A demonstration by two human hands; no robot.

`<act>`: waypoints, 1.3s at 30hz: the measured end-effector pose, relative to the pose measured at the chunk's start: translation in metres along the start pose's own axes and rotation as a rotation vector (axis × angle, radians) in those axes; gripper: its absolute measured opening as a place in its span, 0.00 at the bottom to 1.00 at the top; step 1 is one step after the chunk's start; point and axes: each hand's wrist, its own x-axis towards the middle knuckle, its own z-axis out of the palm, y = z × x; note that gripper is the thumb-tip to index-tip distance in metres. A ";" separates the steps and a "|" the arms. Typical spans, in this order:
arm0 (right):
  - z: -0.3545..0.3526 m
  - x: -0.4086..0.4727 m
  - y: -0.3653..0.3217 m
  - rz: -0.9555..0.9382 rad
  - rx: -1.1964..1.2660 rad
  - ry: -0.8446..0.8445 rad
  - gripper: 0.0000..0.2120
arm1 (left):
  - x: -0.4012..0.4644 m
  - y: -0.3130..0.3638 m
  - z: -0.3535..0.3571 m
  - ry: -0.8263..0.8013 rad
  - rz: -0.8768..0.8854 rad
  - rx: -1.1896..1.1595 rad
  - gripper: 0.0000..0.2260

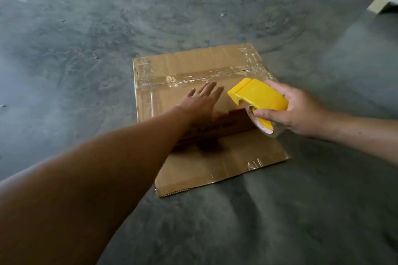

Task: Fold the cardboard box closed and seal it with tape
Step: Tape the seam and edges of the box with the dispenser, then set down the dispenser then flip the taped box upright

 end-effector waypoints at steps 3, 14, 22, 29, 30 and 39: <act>-0.026 0.001 0.038 0.057 -0.072 0.065 0.51 | 0.026 0.038 0.002 0.035 0.018 -0.056 0.37; -0.005 0.015 0.216 0.303 -0.255 0.216 0.38 | 0.112 0.085 0.042 0.052 0.087 0.059 0.35; 0.017 0.034 0.283 0.402 -0.528 0.032 0.38 | 0.114 0.081 0.056 0.133 0.051 0.109 0.33; 0.031 0.033 0.297 0.381 -0.572 -0.059 0.38 | 0.111 0.081 0.056 0.151 0.039 0.097 0.33; 0.030 0.034 0.297 0.391 -0.577 -0.071 0.39 | 0.111 0.081 0.055 0.150 0.037 0.096 0.33; 0.024 0.051 0.260 0.374 -0.577 0.050 0.29 | 0.083 0.074 0.049 0.098 -0.002 0.096 0.34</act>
